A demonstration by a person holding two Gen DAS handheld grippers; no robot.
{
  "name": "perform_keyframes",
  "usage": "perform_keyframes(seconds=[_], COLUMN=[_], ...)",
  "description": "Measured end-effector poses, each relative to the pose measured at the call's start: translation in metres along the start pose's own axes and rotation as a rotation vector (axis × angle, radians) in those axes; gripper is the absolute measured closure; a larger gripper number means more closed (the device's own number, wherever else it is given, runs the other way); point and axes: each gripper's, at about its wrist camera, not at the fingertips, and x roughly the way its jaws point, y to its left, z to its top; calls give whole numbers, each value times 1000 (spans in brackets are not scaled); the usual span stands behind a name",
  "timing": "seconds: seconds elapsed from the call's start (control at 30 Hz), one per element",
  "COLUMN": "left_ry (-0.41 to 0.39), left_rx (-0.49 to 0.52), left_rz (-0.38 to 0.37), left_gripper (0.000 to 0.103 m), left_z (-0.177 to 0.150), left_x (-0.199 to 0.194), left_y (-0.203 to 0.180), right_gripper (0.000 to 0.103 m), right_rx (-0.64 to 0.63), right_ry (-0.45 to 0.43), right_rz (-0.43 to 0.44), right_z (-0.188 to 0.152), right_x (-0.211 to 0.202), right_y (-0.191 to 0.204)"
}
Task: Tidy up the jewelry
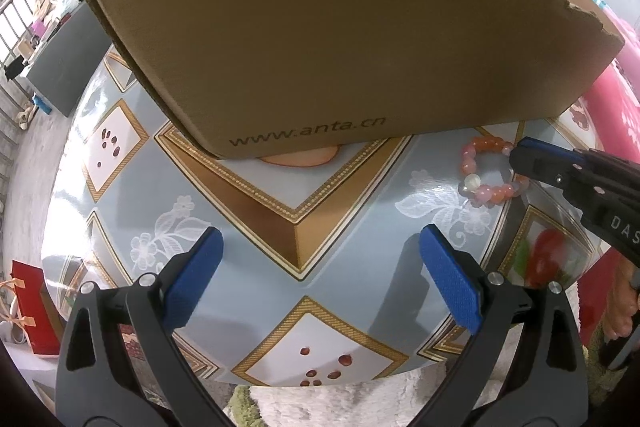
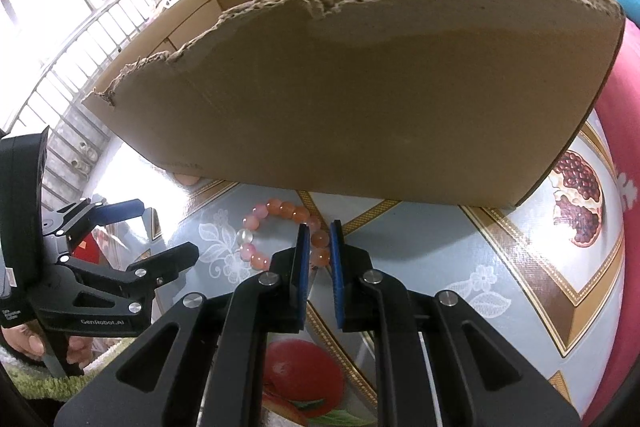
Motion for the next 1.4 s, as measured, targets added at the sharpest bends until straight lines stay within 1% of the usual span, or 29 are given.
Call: perform_keyframes(seconds=[0.23, 0.4, 0.67, 1.4], left_ry=[-5, -5, -7, -10], left_rx=[2, 1, 5, 5], left_rz=[0, -1, -5, -6], left_gripper=[8, 8, 8, 8], left_z=[-2, -2, -5, -7], left_x=[-3, -3, -3, -5], left_y=[-5, -5, -6, -8], right_gripper=[91, 85, 85, 85], right_rx=[16, 37, 46, 45], right_ry=[-3, 0, -2, -6], right_rz=[10, 42, 58, 56], right_z=[-1, -1, -2, -3], right_x=[-1, -1, 0, 0], right_y=[-2, -3, -5, -5])
